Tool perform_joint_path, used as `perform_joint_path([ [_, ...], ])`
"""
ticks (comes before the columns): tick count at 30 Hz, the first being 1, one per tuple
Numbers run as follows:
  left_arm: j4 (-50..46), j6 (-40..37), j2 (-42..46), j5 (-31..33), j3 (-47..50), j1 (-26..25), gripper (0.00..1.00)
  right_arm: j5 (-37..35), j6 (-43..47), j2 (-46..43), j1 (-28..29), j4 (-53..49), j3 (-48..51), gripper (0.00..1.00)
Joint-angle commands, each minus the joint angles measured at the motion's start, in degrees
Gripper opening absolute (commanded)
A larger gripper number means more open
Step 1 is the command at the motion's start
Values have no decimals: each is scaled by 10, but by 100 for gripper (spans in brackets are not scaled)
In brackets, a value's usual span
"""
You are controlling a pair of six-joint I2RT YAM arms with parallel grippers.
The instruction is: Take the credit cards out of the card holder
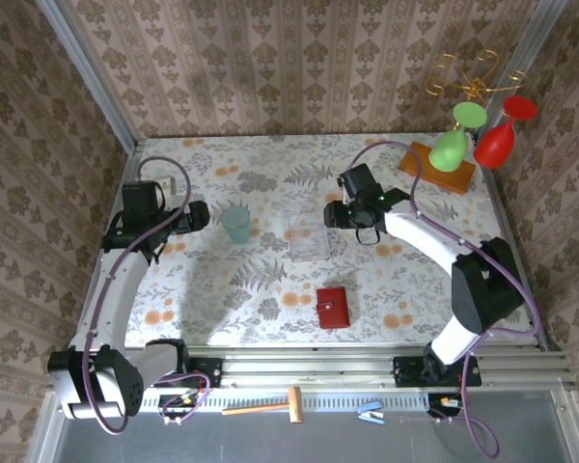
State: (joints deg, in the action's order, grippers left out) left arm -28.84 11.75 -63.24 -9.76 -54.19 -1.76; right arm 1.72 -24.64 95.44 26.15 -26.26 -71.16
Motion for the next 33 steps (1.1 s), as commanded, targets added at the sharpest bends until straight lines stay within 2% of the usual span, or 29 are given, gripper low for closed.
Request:
perform_joint_path([
  [1,-14,-9,15,-10,8,9,100,-17,-24,40,3,-26,-43,46],
  [16,-6,-6,27,-22,17,44,100,-6,-29,160,6,-38,-129,33],
  [33,3,3,30,-32,23,51,100,-33,-27,175,6,-65,-139,22],
])
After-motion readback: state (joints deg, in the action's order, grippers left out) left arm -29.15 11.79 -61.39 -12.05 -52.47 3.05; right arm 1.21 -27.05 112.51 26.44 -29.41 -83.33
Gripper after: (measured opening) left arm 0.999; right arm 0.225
